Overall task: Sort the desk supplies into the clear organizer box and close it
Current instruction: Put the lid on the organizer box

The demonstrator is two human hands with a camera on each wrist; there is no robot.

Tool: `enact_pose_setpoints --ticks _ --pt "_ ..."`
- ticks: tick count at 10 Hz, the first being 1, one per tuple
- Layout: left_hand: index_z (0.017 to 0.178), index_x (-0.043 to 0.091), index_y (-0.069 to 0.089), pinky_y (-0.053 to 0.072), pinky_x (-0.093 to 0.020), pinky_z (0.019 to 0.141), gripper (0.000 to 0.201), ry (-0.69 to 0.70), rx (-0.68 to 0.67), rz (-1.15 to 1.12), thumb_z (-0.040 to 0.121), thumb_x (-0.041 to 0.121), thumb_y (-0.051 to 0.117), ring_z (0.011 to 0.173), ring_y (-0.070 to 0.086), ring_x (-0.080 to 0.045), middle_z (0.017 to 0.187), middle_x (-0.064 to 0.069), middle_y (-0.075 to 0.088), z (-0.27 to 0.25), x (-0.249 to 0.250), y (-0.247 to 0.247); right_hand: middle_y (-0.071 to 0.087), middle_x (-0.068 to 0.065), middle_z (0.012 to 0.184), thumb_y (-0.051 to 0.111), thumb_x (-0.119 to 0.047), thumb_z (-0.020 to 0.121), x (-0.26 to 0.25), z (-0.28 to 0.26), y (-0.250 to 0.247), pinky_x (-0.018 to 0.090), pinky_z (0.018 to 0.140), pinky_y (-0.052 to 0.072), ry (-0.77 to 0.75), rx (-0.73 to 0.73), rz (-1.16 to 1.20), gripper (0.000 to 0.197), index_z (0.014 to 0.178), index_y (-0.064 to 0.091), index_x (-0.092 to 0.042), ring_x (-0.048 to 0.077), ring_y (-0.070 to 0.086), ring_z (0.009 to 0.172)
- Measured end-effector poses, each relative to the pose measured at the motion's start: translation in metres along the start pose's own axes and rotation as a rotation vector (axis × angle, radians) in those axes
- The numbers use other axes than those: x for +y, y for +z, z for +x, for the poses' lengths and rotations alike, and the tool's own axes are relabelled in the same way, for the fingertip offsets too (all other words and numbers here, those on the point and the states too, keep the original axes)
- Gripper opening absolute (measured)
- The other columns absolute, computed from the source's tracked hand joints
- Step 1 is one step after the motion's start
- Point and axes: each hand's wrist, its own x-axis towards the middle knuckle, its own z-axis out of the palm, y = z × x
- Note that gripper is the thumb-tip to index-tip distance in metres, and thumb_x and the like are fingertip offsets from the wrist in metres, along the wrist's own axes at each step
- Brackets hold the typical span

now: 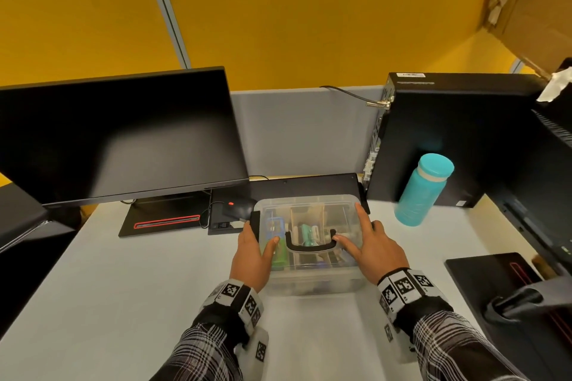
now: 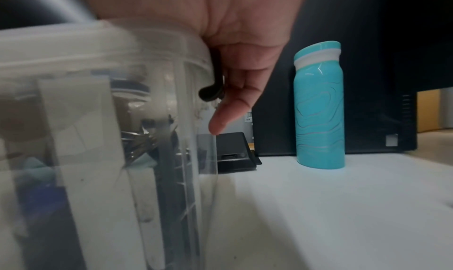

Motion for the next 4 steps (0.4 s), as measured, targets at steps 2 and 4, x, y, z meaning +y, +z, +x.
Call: enact_pose_setpoints --ticks 2,4 --pt "0.14 0.023 0.03 0.051 -0.039 0.095 0.059 0.052 -0.042 -0.016 0.091 0.045 0.053 0.115 0.057 -0.02 0.134 -0.001 0.051 0.0 -0.002 -0.006 0.036 0.008 0.142 0.024 -0.059 0.092 -0.003 -0.003 -0.001 0.037 0.081 0.049 0.01 0.033 -0.046 0.066 0.148 0.004 -0.03 0.028 0.056 0.109" --pt "0.142 0.04 0.023 0.046 -0.04 0.102 0.059 0.096 -0.209 -0.043 0.09 0.061 0.039 0.124 0.053 -0.015 0.141 0.006 0.048 -0.009 -0.015 -0.028 0.023 0.009 0.155 0.031 -0.044 0.096 -0.023 -0.015 0.001 0.048 0.106 0.035 -0.149 0.258 -0.255 0.057 0.147 0.023 -0.02 0.034 0.039 0.13"
